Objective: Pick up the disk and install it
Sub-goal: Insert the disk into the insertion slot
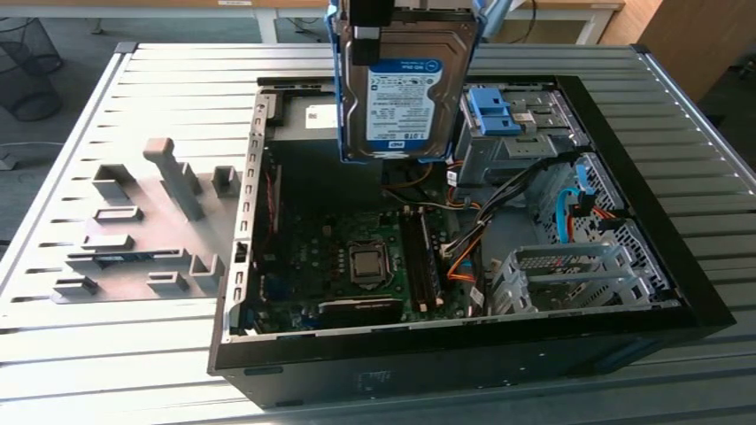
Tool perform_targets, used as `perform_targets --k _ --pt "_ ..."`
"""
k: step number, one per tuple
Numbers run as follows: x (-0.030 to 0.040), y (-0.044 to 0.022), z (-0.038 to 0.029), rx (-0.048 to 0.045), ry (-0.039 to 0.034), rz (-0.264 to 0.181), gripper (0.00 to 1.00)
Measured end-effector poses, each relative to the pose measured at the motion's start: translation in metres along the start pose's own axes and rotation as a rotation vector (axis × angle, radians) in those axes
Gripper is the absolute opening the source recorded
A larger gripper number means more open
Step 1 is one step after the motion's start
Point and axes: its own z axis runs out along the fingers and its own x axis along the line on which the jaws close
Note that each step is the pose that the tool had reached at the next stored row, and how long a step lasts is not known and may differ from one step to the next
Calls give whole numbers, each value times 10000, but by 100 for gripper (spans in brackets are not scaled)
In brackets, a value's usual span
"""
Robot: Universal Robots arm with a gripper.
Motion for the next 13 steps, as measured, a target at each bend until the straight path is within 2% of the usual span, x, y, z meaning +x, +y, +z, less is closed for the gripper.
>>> perform_targets --k 5,7,10,13 --pt "54 -3 2 0 10 0 36" --pt "56 -28 2 0 12 1 36" --pt "57 -107 0 -6 12 0 36" --pt "54 -224 -2 -10 11 1 36"
